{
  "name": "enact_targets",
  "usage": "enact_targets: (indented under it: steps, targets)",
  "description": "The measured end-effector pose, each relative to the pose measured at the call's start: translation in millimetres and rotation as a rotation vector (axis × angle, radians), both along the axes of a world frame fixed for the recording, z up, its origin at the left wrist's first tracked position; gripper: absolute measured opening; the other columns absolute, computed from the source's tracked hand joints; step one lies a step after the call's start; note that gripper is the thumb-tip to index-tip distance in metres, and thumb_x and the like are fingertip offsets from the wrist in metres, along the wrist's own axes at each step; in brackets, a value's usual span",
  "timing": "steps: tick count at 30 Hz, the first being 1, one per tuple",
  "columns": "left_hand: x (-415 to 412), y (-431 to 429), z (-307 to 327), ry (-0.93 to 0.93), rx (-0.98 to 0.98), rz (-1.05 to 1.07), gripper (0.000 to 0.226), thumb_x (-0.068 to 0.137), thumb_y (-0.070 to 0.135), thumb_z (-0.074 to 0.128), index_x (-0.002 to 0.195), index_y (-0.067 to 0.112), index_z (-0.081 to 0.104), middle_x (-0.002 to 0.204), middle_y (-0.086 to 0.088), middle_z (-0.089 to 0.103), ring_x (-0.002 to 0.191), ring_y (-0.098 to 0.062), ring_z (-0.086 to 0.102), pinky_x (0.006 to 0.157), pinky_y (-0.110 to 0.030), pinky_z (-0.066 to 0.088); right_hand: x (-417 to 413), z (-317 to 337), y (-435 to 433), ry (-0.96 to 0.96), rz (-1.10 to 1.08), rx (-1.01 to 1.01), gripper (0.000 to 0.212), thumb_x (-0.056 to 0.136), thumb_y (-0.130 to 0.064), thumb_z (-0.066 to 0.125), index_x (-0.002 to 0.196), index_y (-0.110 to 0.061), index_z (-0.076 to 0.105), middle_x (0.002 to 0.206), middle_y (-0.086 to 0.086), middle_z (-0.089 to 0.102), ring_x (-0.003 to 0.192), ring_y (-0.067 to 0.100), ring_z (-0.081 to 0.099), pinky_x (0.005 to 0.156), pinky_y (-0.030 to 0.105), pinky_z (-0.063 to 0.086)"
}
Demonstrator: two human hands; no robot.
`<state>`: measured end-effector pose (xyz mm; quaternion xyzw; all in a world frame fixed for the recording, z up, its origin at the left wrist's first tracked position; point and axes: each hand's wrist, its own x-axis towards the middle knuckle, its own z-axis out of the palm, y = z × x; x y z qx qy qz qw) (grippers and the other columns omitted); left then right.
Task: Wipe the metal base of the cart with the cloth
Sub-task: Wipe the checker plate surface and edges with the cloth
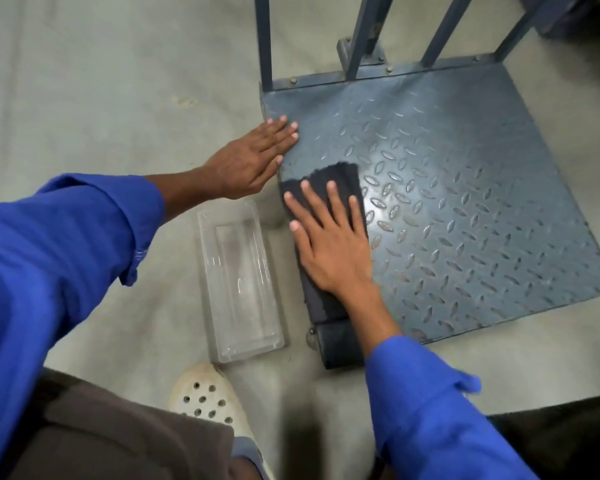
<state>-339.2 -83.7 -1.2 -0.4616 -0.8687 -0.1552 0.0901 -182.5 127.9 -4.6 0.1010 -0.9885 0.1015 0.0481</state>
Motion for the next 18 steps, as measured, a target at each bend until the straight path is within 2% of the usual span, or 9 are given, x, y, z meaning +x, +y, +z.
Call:
enact_targets:
  steps: [3,6,8,13,15,18]
  targets:
    - [2,0,5,-0.025,-0.023,0.018,0.055,0.117,0.026,0.027,0.164,-0.003,0.027,0.172,-0.023,0.026,0.162,-0.039,0.021,0.132,-0.056,0.020,3,1,30,-0.026,0.017,0.013,0.054,0.111,-0.058,0.029,0.164,-0.048,0.025,0.174,-0.017,0.020,0.164,0.020,0.009,0.132,0.052,0.008]
    - [7,-2,3,-0.031,-0.048,0.039,0.057,0.117,0.029,0.024,0.166,-0.001,0.023,0.174,-0.022,0.022,0.163,-0.037,0.018,0.132,-0.055,0.019,-36,8,64,-0.091,-0.181,-0.024,0.056,0.109,-0.062,0.023,0.164,-0.051,0.021,0.176,-0.017,0.016,0.165,0.022,0.004,0.132,0.053,0.002]
    - [13,1,4,-0.029,-0.053,0.062,0.058,0.117,0.029,0.023,0.166,-0.002,0.023,0.173,-0.023,0.022,0.163,-0.037,0.018,0.133,-0.054,0.019,-35,9,57,-0.092,-0.253,-0.069,0.056,0.110,-0.061,0.024,0.164,-0.050,0.023,0.176,-0.015,0.016,0.165,0.024,0.004,0.132,0.053,0.001]
    - [24,2,-1,-0.015,-0.073,0.034,0.057,0.117,0.027,0.025,0.166,-0.002,0.023,0.174,-0.022,0.022,0.163,-0.036,0.017,0.132,-0.054,0.020,57,5,21,-0.062,-0.085,-0.050,0.050,0.112,-0.054,0.033,0.163,-0.051,0.028,0.174,-0.018,0.020,0.165,0.021,0.006,0.132,0.051,0.005]
    - [26,-2,-1,-0.012,-0.084,-0.021,0.057,0.117,0.028,0.026,0.166,-0.001,0.022,0.175,-0.020,0.020,0.164,-0.035,0.015,0.133,-0.054,0.018,56,6,37,-0.073,-0.105,-0.036,0.049,0.112,-0.056,0.033,0.161,-0.054,0.028,0.173,-0.020,0.021,0.165,0.019,0.006,0.132,0.051,0.006]
    - [38,-1,-2,-0.017,-0.054,-0.059,0.056,0.117,0.025,0.030,0.166,-0.001,0.023,0.175,-0.020,0.021,0.163,-0.037,0.017,0.133,-0.054,0.018,11,8,64,-0.093,-0.245,-0.063,0.049,0.110,-0.061,0.031,0.159,-0.059,0.030,0.173,-0.020,0.022,0.165,0.021,0.006,0.132,0.051,0.004]
